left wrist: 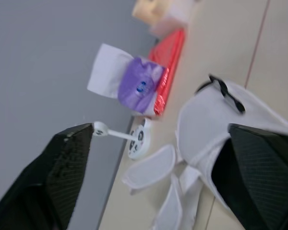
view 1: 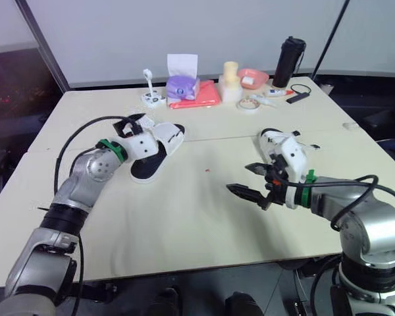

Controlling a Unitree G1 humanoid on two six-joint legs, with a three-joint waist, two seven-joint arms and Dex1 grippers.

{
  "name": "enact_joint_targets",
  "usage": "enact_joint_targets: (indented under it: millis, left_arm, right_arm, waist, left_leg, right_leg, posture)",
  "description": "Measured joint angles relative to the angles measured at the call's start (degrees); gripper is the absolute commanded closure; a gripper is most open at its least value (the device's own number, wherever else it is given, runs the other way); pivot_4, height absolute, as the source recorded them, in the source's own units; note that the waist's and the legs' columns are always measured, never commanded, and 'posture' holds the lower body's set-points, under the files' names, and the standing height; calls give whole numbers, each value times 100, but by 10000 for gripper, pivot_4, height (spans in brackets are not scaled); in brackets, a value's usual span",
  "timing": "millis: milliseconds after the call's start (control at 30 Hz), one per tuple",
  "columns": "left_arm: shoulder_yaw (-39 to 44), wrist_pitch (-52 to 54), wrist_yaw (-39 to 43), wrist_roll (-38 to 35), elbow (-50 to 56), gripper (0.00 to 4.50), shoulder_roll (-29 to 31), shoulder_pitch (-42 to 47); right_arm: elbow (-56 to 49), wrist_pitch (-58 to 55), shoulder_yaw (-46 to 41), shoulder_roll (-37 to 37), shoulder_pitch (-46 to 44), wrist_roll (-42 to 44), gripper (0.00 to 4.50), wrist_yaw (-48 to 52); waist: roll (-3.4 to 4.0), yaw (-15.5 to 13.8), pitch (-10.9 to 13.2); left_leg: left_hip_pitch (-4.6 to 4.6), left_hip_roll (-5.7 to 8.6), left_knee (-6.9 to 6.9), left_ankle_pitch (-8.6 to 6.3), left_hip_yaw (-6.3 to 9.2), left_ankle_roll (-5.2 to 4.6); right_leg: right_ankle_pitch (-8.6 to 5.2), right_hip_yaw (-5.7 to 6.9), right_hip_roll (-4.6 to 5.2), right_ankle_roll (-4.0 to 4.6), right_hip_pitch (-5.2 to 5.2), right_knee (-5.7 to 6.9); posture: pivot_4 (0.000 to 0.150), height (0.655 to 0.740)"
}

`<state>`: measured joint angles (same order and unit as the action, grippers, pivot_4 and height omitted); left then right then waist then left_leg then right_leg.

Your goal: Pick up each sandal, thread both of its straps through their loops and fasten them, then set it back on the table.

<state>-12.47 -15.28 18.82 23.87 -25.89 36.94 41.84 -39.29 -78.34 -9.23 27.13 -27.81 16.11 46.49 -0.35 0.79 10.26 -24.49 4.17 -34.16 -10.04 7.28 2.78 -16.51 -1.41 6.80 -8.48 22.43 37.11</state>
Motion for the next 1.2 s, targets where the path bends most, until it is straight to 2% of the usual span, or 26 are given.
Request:
enact_joint_targets:
  millis: [133,367,633,733,933,967,1200]
  left_arm:
    - [-245,-303,-414,371,-938,223,-163,296]
    - [-779,-814,-1682,1031,-3013,223,-888,1387]
    - [-1263,-587,-2837,1514,-4594,223,-1584,2150]
    - [-1321,-350,-3023,1566,-4851,8725,-1768,2190]
    - [-1332,-88,-3130,1561,-5036,40391,-1900,2312]
    - [-1332,-67,-3135,1561,-5035,44439,-1896,2347]
    - [-1319,-156,-3138,1534,-5051,44439,-1869,2367]
  right_arm:
    - [-14,-3,75,6,11,266,0,-270]
    - [-51,164,213,184,223,550,0,-628]
    - [-51,258,202,339,295,752,0,-942]
    - [-51,268,204,393,304,793,0,-1045]
    - [-55,276,203,468,323,920,0,-1259]
    - [-56,276,203,488,323,945,0,-1288]
    - [-60,291,203,538,322,1051,0,-1474]
  waist:
    - [-2,-17,1]
    - [-16,-14,8]
    - [-31,-13,17]
    - [-33,-10,18]
    - [-33,-20,17]
    - [-33,-29,16]
    - [-35,-31,13]
  left_leg:
    - [-1,1,-4,0,0,-1]
    - [-3,4,-10,1,3,-2]
    - [-4,5,-11,1,1,-2]
    - [-4,5,-11,1,2,-2]
    - [-2,4,-11,1,3,-1]
    - [-1,4,-16,1,2,-1]
    - [0,4,-21,1,4,-2]
  right_leg:
    - [0,2,0,-1,-4,2]
    - [0,8,1,-4,-7,5]
    - [-2,9,1,-7,-6,9]
    - [-2,9,1,-7,-5,11]
    - [-2,11,1,-6,-7,13]
    - [-2,11,1,-6,-12,13]
    - [-1,13,1,-7,-14,14]
  posture:
    - [1500,7400]
    - [1500,7400]
    - [1500,7400]
    - [1500,7400]
    - [1500,7400]
    - [1500,7400]
    - [1500,7400]
